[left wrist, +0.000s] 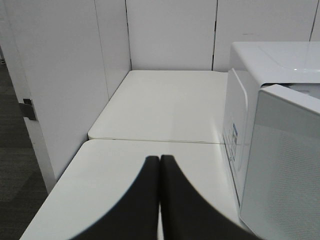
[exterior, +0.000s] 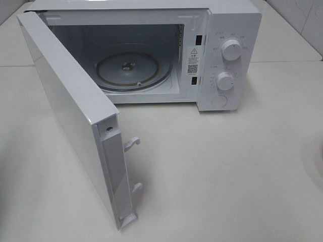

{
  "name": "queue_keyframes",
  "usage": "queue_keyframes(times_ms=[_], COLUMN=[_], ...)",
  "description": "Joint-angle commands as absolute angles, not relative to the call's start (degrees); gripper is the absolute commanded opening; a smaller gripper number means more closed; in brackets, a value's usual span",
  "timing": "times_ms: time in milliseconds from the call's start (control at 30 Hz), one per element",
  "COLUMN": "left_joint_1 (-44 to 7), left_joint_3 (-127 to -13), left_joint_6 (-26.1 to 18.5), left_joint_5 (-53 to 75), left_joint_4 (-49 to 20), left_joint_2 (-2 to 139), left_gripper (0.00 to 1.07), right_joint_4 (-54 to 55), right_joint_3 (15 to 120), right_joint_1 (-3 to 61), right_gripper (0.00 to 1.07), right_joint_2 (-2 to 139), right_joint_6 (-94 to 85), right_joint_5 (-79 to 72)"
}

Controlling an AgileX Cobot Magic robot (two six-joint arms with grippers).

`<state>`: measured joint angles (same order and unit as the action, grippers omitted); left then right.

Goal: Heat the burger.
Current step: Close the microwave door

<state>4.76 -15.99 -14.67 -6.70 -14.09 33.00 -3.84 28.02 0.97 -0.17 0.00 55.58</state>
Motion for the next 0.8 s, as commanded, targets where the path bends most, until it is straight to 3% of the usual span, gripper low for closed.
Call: queue_keyframes(times_ms=[33, 267, 333, 400, 433, 600, 800], left_joint_1=[4.58, 4.58, 4.58, 4.58, 4.58, 4.58, 4.58], left_joint_3=[-15.76, -15.76, -15.76, -15.76, -15.76, -15.76, -17.48], left_joint_6=[-14.5, -8.82, 1.89, 4.35, 9.57, 15.01, 17.02], left_joint_5=[-11.29, -20.74, -30.08, -32.72, -38.16, -50.42, -57.07], left_joint_4=[-13.87, -7.16, 4.18, 7.45, 13.29, 19.48, 24.98], left_joint_2=[38.1, 48.93, 56.38, 58.04, 62.17, 72.77, 82.62], left_gripper=[0.0, 0.0, 0.0, 0.0, 0.0, 0.0, 0.0], right_joint_4=[-3.55, -3.55, -3.55, -3.55, -3.55, -3.55, -3.55], right_joint_3=[28.02, 28.02, 28.02, 28.02, 28.02, 28.02, 28.02], right_joint_1=[0.86, 0.86, 0.86, 0.86, 0.86, 0.86, 0.86], right_gripper=[0.5, 0.5, 0.5, 0.5, 0.5, 0.5, 0.5], right_joint_2=[-1.78, -1.78, -1.78, -1.78, -1.78, -1.78, -1.78], right_joint_6=[-0.52, -0.52, -0.52, -0.52, -0.52, -0.52, -0.52], right_joint_5=[55.06, 55.06, 55.06, 55.06, 55.06, 55.06, 55.06])
